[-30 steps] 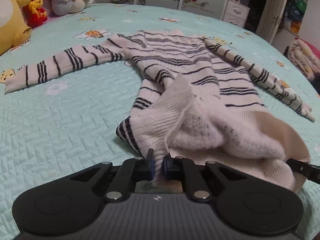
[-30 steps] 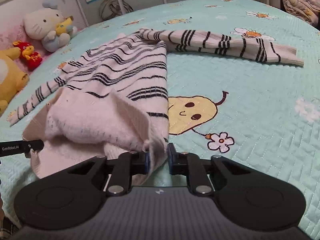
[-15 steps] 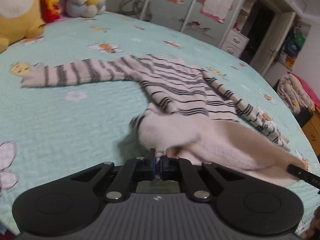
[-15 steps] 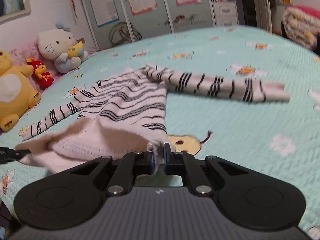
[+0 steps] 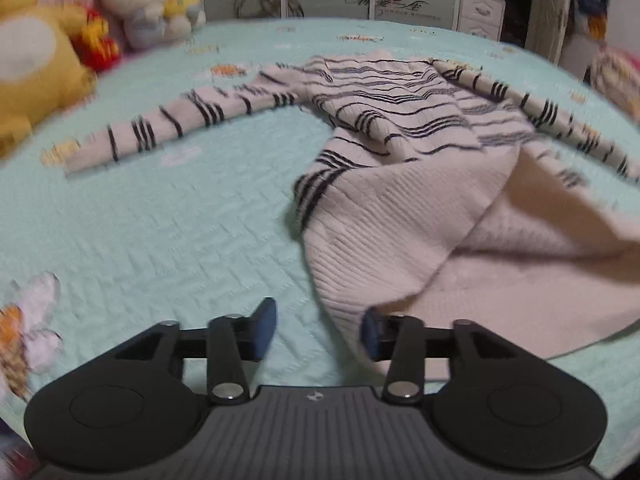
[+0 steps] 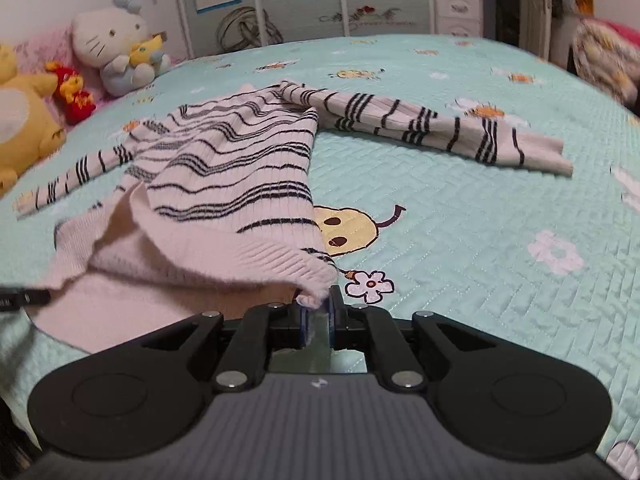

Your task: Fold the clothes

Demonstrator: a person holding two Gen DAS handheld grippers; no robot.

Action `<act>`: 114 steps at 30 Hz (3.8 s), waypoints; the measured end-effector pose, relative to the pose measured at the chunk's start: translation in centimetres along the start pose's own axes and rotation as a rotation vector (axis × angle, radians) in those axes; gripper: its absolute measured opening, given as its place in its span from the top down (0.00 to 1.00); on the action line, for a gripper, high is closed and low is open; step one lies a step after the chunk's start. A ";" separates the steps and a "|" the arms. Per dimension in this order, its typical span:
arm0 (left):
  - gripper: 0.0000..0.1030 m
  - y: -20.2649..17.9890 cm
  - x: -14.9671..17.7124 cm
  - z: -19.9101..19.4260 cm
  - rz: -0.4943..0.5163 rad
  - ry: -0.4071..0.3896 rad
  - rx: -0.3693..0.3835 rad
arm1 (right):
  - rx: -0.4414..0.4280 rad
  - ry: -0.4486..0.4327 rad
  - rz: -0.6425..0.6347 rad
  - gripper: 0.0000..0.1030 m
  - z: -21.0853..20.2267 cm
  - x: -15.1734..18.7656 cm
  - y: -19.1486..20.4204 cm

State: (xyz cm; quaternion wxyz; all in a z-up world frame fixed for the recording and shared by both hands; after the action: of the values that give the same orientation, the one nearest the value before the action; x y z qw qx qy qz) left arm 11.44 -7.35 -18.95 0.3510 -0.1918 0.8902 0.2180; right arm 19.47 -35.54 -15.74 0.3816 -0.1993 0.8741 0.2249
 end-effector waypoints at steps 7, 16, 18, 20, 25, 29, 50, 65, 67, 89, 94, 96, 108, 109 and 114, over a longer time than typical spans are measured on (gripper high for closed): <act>0.45 -4.1 0.8 -2.1 0.386 -0.256 -0.120 | 0.074 0.026 -0.203 0.71 0.6 1.8 1.1; 0.38 -6.6 -0.1 -0.8 0.481 -0.307 -0.214 | 0.119 0.008 -0.272 0.64 2.1 0.9 2.0; 0.35 -6.7 -0.2 -0.6 0.494 -0.322 -0.243 | 0.138 0.004 -0.288 0.64 2.1 0.7 1.9; 0.36 -7.0 -0.1 -0.7 0.527 -0.352 -0.261 | 0.143 0.008 -0.294 0.64 2.0 0.7 1.8; 0.38 -8.1 0.3 -1.5 0.650 -0.448 -0.280 | 0.142 0.019 -0.298 0.65 1.9 0.7 1.7; 0.37 -8.2 -0.1 -1.8 0.652 -0.428 -0.243 | 0.152 0.013 -0.294 0.65 1.7 0.5 1.6; 0.93 1.9 -7.5 -1.9 0.248 -0.307 -0.357 | 0.225 -0.026 -0.441 1.00 0.2 -2.6 1.3; 0.92 3.0 -4.7 -3.9 0.314 -0.287 -0.296 | 0.211 -0.057 -0.524 1.00 -5.7 -2.9 3.2; 0.91 2.0 -0.9 -0.6 0.375 -0.186 -0.278 | 0.178 0.049 -0.500 1.00 -3.2 -0.1 2.7; 0.45 10.4 -6.6 0.4 -0.356 0.049 0.187 | -0.514 0.037 0.269 0.51 -3.0 -4.9 -3.8; 0.45 10.1 -6.6 1.0 -0.203 0.095 0.261 | -0.631 0.282 0.107 0.49 -1.7 -5.0 -2.8; 0.45 11.0 -5.1 1.1 -0.195 0.129 0.233 | -0.577 0.300 0.049 0.49 -1.8 -4.7 -3.7; 0.44 5.8 -9.2 2.7 -0.343 0.134 0.342 | -0.237 -0.149 0.260 0.47 6.4 -14.2 -14.2; 0.44 5.1 -9.9 2.8 -0.336 0.128 0.349 | -0.191 -0.132 0.153 0.46 7.5 -15.0 -13.5; 0.37 3.0 -11.9 4.8 -0.321 0.123 0.304 | -0.155 -0.081 -0.219 0.32 13.1 -18.7 -7.9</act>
State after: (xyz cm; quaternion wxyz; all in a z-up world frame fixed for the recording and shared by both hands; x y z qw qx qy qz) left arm 20.66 -0.13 -12.98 0.3509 -0.2889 0.8906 0.0105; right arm 42.95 -31.60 -11.45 0.4221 -0.3132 0.8112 0.2564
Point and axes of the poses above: each gripper's, at about its wrist camera, not at the fingertips, and z roughly the way its jaws point, y to its left, x to its underside, the point moved 9 cm from there along z, roughly the way its jaws point, and after that the axes turned 14 degrees about -x, right-handed, at the moved point
